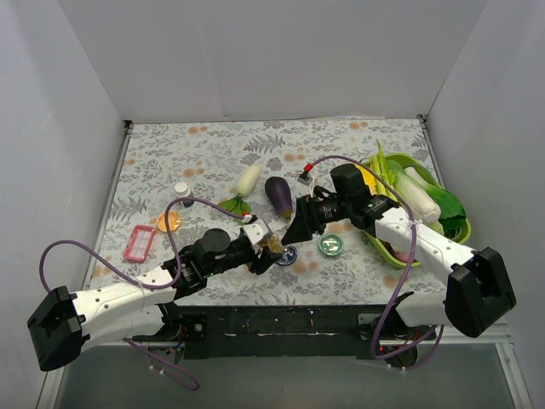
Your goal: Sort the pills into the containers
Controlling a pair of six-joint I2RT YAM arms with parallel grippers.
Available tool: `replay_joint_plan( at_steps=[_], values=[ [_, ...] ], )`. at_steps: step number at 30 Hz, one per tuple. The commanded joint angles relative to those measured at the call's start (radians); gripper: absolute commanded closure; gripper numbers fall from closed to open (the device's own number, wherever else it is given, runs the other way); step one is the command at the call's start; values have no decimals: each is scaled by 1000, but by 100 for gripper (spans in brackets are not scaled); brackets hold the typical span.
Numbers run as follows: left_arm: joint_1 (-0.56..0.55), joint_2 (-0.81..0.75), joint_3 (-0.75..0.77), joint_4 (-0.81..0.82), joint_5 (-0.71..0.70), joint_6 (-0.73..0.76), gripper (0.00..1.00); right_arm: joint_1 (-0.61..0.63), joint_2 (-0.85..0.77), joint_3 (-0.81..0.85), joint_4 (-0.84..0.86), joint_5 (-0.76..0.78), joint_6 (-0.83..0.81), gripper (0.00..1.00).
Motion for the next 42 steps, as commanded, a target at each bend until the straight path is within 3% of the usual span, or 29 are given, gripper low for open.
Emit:
replay_joint_plan(
  at_steps=[1,6,12,15,18,22,24,28,29,31,32,33,36,38,41,42],
  values=[
    [-1,-8,17,19,4,6,100,3,-9,23,57,-39,31,26],
    [-1,-16,14,8,2,4,100,-2,-9,21,74,-60,45,28],
    [-1,-19,10,2,-5,4,100,-2,-17,12,92,-76,50,38],
    [-1,-19,5,0,-7,4,100,-2,-19,11,103,-94,51,48],
    [-1,-25,4,-9,-7,4,100,-2,-16,6,127,-123,45,69],
    [-1,-45,-2,-32,11,3,100,-2,-12,15,130,-175,-45,92],
    [-1,-54,-2,-56,48,-2,100,1,-15,32,108,-220,-122,98],
    [-1,-77,2,-109,149,-22,100,42,-6,127,-148,-267,-533,99],
    [-1,-80,5,-119,172,-28,100,56,0,179,-286,-266,-747,99],
    [1,-83,5,-139,249,-49,100,122,6,222,-423,-237,-975,99],
    [1,-85,5,-147,269,-57,100,148,7,238,-474,-187,-1183,99],
    [1,-83,7,-156,324,-64,100,180,6,259,-582,-151,-1294,99],
    [2,-68,7,-169,381,-94,100,309,-20,226,-591,105,-1535,99],
    [4,-59,7,-173,403,-97,100,349,4,233,-589,229,-1570,99],
    [7,-71,7,-185,355,-88,100,349,20,270,-559,227,-1504,97],
    [7,-86,5,-188,332,-86,100,348,23,282,-555,214,-1428,76]
  ],
)
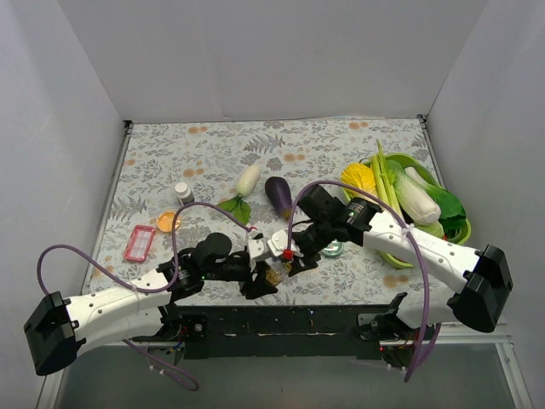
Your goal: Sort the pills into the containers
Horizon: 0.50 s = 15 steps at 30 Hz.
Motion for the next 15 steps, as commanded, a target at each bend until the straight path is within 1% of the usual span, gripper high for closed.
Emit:
replay_joint_plan(
  at_steps=[1,2,3,4,6,7,8,9,10,11,12,13,14,15],
  values=[
    [6,-41,16,41,-40,-10,100,3,22,96,-3,25,-18,56],
    [6,-52,16,36,-83,1,100,-6,22,104,-13,-4,19,40],
    [6,-70,14,26,-100,10,100,-21,22,111,-20,-39,44,11],
    [6,-78,13,24,-115,18,100,-69,13,124,-31,-127,90,9],
    [6,-87,14,24,-149,39,100,-135,-2,133,-20,-229,157,7],
    [5,-89,16,24,-161,44,100,-197,-13,136,1,-310,279,7],
    [6,-84,16,24,-183,52,100,-227,-19,125,79,-347,358,7],
    [5,-80,20,24,-197,65,100,-270,-30,110,160,-369,489,6],
    [5,-63,31,24,-207,73,100,-279,-35,84,243,-361,753,6],
    [5,-54,39,24,-220,79,100,-288,-35,41,371,-374,867,5],
    [5,-46,45,24,-241,91,100,-305,-36,12,426,-396,954,5],
    [5,-31,51,28,-250,98,100,-307,-39,-17,485,-374,1059,5],
    [5,-24,65,42,-260,105,100,-308,-39,-64,550,-339,1265,5],
    [5,-18,70,48,-276,110,100,-307,-29,-68,569,-323,1294,6]
  ],
)
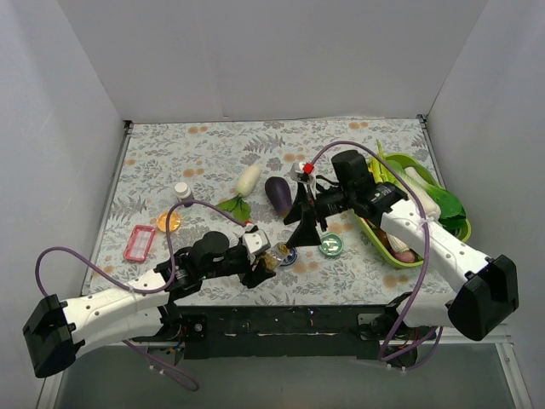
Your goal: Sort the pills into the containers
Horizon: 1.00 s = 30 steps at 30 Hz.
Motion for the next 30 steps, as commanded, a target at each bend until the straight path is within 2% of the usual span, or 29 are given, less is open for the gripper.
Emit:
replay_joint_plan(
  at_steps=[1,8,17,19,20,26,29,30],
  values=[
    [2,23,66,56,-89,61,100,1,1,-82,253,9,582,6],
    [2,72,67,127,-97,70,100,5,29,-116,186,180,646,6],
    [2,72,55,150,-129,56,100,61,44,-113,159,215,594,18],
    [2,72,55,150,-130,53,100,73,48,-107,154,221,582,24],
    [2,72,57,145,-130,52,100,75,47,-105,159,223,576,28],
    [2,52,50,106,-112,50,100,79,33,-93,180,180,438,86],
    [2,38,43,70,-40,59,100,88,35,-70,133,81,270,98],
    [2,36,44,60,-17,59,100,97,41,-30,52,45,108,99]
  ],
)
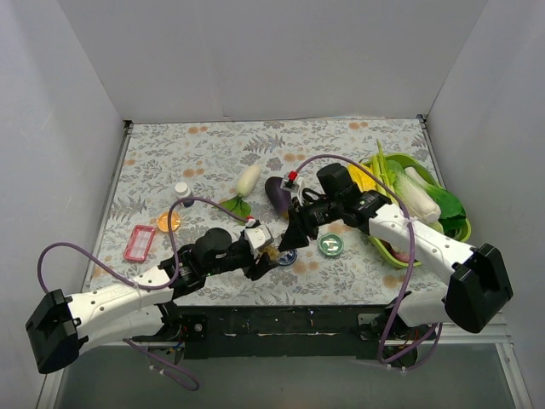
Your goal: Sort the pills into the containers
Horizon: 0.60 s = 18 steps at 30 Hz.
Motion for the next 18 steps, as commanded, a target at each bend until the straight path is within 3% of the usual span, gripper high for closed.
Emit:
replay_joint_plan(
  at_steps=[1,2,3,4,6,9,13,14,15,17,18],
  values=[
    [0,-38,10,-25,136,10,100,32,5,122,-162,-214,-463,99],
    [0,-39,9,-35,157,7,100,39,14,156,-223,-242,-564,99],
    [0,-42,7,-38,174,1,100,51,39,217,-282,-274,-782,99],
    [0,-44,7,-42,220,-8,100,64,54,266,-480,-311,-924,99],
    [0,-36,7,-45,257,-18,100,143,82,335,-645,-198,-1261,99],
    [0,-10,16,-52,305,-36,100,275,28,308,-583,72,-1346,99],
    [0,-13,13,-79,290,-39,100,288,45,330,-578,164,-1309,96],
    [0,-21,7,-70,268,-41,100,288,30,320,-557,164,-1259,68],
    [0,-27,1,-66,259,-45,100,286,22,316,-549,156,-1227,52],
    [0,-42,-10,-65,245,-47,100,269,8,307,-551,106,-1173,29],
    [0,-45,-11,-65,234,-50,100,257,4,307,-552,66,-1157,26]
  ],
)
